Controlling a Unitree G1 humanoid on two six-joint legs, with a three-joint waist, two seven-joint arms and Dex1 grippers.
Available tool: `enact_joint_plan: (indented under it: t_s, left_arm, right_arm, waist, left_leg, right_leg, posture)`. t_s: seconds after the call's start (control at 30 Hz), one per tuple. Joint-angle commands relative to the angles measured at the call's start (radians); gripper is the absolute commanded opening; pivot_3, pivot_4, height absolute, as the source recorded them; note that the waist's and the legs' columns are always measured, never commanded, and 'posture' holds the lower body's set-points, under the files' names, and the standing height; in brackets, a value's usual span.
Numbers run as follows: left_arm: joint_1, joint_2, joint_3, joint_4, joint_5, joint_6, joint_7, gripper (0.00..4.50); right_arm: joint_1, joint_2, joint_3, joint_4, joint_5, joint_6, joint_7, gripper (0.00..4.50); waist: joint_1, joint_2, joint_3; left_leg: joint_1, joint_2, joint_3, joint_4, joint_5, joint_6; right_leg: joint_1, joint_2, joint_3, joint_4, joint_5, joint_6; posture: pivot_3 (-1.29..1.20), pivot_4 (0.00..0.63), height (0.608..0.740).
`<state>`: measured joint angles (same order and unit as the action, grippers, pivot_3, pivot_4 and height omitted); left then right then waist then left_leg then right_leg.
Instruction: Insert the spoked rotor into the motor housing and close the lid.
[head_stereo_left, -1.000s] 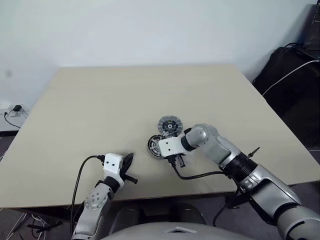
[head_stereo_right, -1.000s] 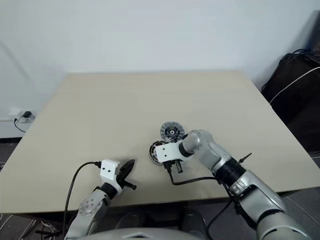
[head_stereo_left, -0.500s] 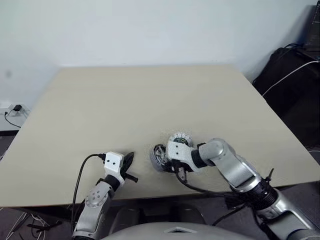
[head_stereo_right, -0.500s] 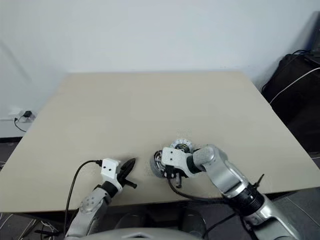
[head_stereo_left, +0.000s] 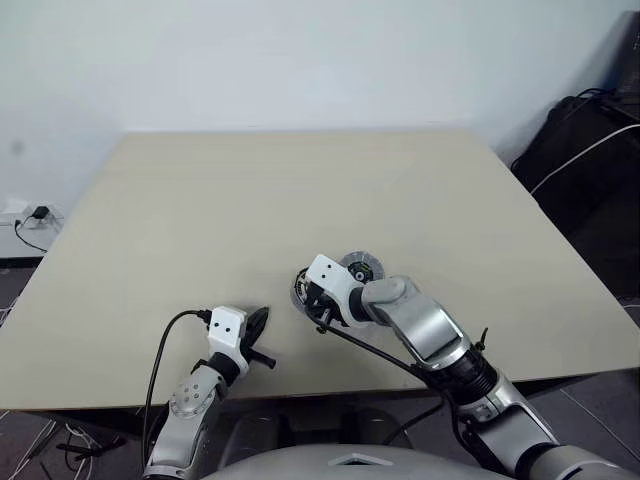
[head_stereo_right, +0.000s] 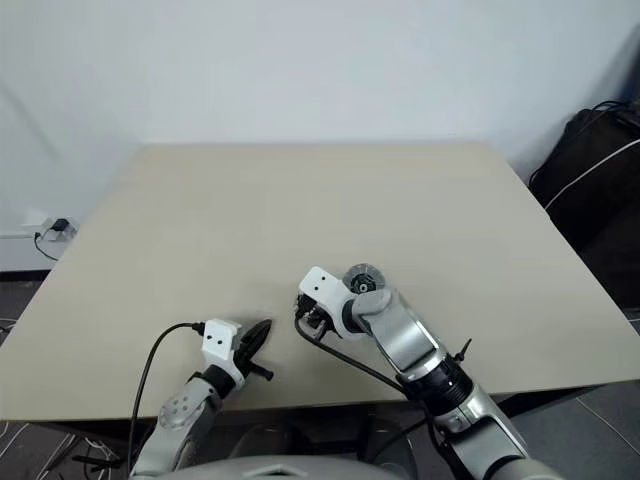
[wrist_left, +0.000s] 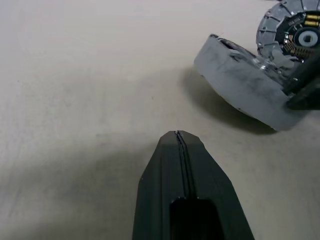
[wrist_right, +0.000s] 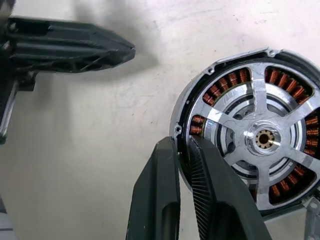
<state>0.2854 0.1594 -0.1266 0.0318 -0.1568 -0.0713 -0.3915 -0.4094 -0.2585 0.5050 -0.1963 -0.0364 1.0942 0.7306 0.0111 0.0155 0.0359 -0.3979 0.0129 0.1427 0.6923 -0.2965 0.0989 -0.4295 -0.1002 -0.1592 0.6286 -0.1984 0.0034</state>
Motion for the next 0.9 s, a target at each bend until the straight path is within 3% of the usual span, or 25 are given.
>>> enact_joint_plan:
  t_s: [0.03,0.17,0.27,0.43,0.57,0.67,0.8,0.9]
  left_arm:
    - [-0.003,-0.003,0.005,-0.035,0.007,-0.014,0.006,0.00]
    - [0.000,-0.002,0.005,-0.037,0.006,-0.013,0.007,0.00]
    - [0.000,-0.002,0.004,-0.040,0.006,-0.010,0.007,0.00]
    - [-0.004,0.002,0.001,-0.043,0.006,-0.005,0.002,0.00]
    - [-0.006,0.004,0.000,-0.044,0.005,-0.002,-0.001,0.00]
    - [-0.006,0.004,-0.001,-0.045,0.006,0.000,-0.003,0.00]
    - [-0.006,0.004,-0.002,-0.047,0.006,0.002,-0.005,0.00]
    - [-0.007,0.005,-0.003,-0.050,0.008,0.003,-0.003,0.00]
  right_arm:
    - [-0.031,0.028,-0.040,0.022,0.023,-0.004,-0.050,1.01]
    - [-0.043,0.074,-0.058,0.018,0.052,-0.002,-0.093,2.27]
    - [-0.062,0.112,-0.090,-0.008,0.101,0.016,-0.096,2.27]
    - [-0.115,0.236,-0.246,-0.091,0.248,0.042,-0.105,2.27]
    - [-0.162,0.311,-0.378,-0.098,0.254,-0.105,-0.227,2.27]
    - [-0.200,0.282,-0.419,-0.050,0.153,-0.253,-0.380,1.33]
    - [-0.197,0.124,-0.365,0.041,-0.035,-0.427,-0.506,0.05]
    - [-0.163,0.007,-0.320,0.093,-0.130,-0.453,-0.525,0.02]
  waist:
    - [-0.001,0.000,0.000]
    - [-0.007,0.000,0.000]
    - [-0.017,0.000,0.000]
    - [-0.023,0.001,0.000]
    - [-0.022,0.001,0.000]
    - [-0.022,0.001,0.000]
    - [-0.024,0.000,0.000]
    - [-0.031,0.000,0.000]
  left_leg:
    - [0.000,0.000,0.000,0.000,0.000,0.000]
    - [0.000,0.000,0.000,0.000,0.000,0.000]
    - [0.000,0.000,0.000,-0.001,0.000,0.000]
    - [0.000,0.001,0.000,-0.001,0.000,-0.001]
    - [0.000,0.001,0.000,-0.002,0.000,-0.001]
    - [0.000,0.000,0.001,-0.003,0.000,-0.001]
    - [0.001,-0.002,0.004,-0.005,0.001,-0.002]
    - [0.002,-0.002,0.009,-0.009,0.002,-0.003]
  right_leg:
    - [0.000,0.000,0.000,0.000,0.000,0.000]
    - [0.000,0.000,0.000,0.000,0.000,0.000]
    - [0.000,0.001,0.000,0.000,0.000,0.000]
    - [-0.001,0.001,0.000,0.000,0.000,0.000]
    - [-0.001,0.002,0.000,0.000,0.000,0.000]
    - [-0.001,0.002,0.002,0.000,0.000,0.000]
    - [-0.002,0.001,0.005,-0.001,0.001,0.001]
    - [-0.002,0.001,0.008,-0.001,0.000,0.000]
  posture:
    - [0.00,0.000,0.740]
    - [0.00,0.000,0.740]
    - [0.00,0.000,0.740]
    - [0.00,0.000,0.740]
    - [0.00,0.000,0.740]
    - [0.00,0.000,0.740]
    - [0.00,0.000,0.740]
    - [0.00,0.000,0.740]
